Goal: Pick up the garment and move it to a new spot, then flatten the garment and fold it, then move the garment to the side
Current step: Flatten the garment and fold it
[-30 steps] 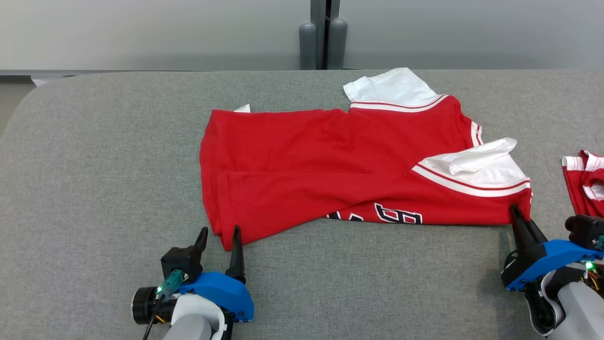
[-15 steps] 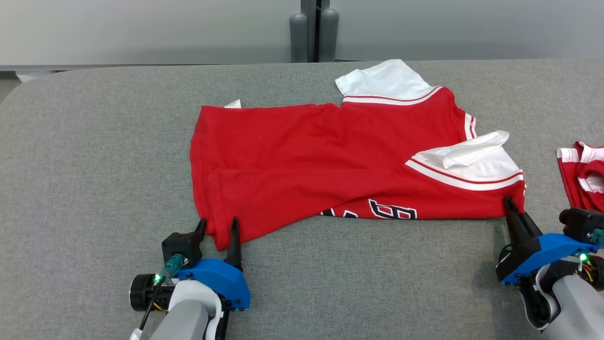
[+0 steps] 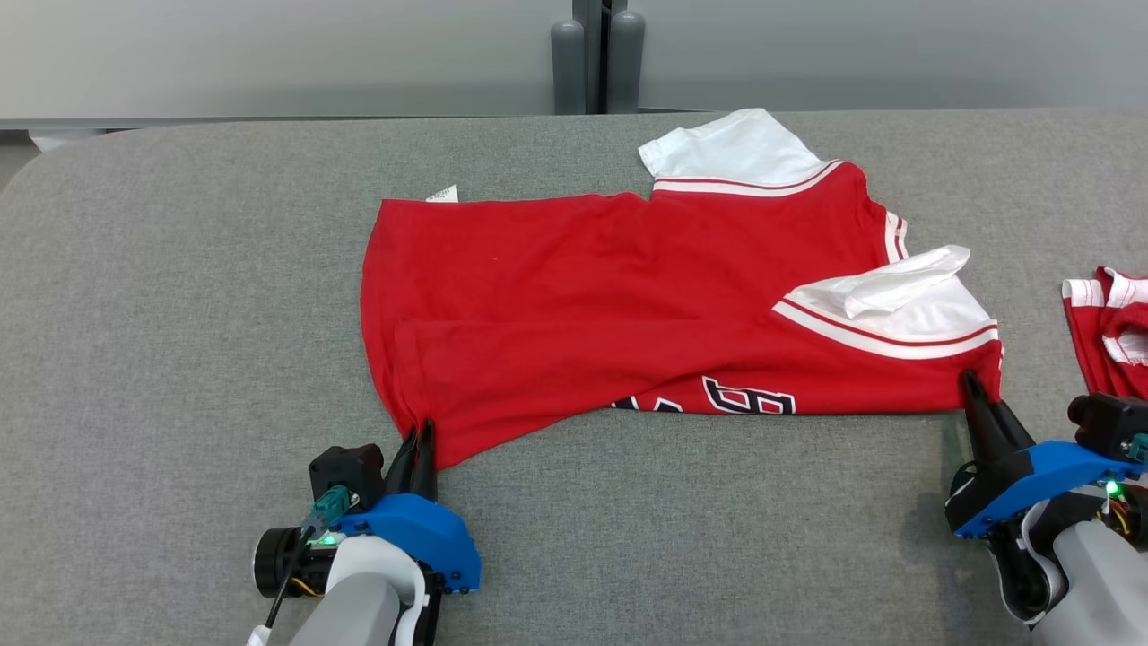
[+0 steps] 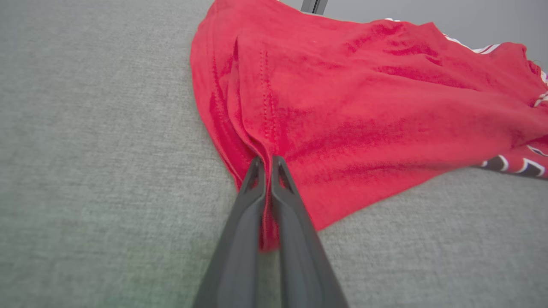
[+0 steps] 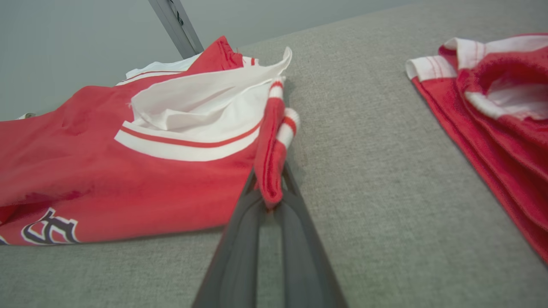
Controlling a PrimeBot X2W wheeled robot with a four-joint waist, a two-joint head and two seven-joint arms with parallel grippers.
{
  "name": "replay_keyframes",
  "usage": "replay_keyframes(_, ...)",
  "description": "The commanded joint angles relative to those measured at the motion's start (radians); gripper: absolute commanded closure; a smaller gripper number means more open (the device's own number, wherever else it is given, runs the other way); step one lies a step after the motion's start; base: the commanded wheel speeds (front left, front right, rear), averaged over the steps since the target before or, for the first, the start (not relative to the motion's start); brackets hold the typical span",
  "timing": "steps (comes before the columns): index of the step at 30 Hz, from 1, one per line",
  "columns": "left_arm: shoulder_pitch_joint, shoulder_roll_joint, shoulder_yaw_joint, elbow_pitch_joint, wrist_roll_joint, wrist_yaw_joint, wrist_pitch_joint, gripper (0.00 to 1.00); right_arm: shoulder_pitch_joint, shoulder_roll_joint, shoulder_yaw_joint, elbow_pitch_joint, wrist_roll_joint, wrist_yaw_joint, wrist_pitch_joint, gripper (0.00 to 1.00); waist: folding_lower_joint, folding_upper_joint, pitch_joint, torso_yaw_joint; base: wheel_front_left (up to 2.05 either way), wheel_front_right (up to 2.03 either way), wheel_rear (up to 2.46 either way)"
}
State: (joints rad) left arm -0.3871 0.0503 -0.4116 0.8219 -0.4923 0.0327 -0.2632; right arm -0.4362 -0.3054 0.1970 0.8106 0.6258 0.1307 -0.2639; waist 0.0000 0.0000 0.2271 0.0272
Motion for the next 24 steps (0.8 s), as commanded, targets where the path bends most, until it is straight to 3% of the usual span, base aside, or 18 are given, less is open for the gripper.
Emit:
replay_keyframes(1, 0.003, 0.0, -0.002, -0.002, -0.005, -0.004, -0.002, 1.0, -0.007, -0.007, -0.007, -0.007, 0.002, 0.0, 0.0, 1.0, 0.0, 0.0, 0.0, 0.001, 0.0, 0.0, 0.0)
replay_keyframes(8, 0.024, 0.001, 0.091, -0.085, 0.02, 0.019, -0.002, 1.0, -0.006, -0.017, -0.061, -0.033, -0.014, 0.0, 0.0, 1.0, 0.0, 0.0, -0.024, 0.009, 0.0, 0.0, 0.0)
replay_keyframes(18, 0.118, 0.005, 0.192, -0.056, 0.052, -0.035, -0.002, 1.0, 0.076, 0.013, -0.049, -0.031, -0.016, 0.0, 0.0, 1.0, 0.0, 0.0, -0.142, 0.007, 0.0, 0.0, 0.0)
replay_keyframes(24, 0.188, 0.005, 0.196, -0.018, 0.069, -0.066, -0.002, 1.0, 0.172, 0.021, -0.021, -0.044, 0.003, 0.0, 0.0, 1.0, 0.0, 0.0, -0.219, 0.002, 0.0, 0.0, 0.0)
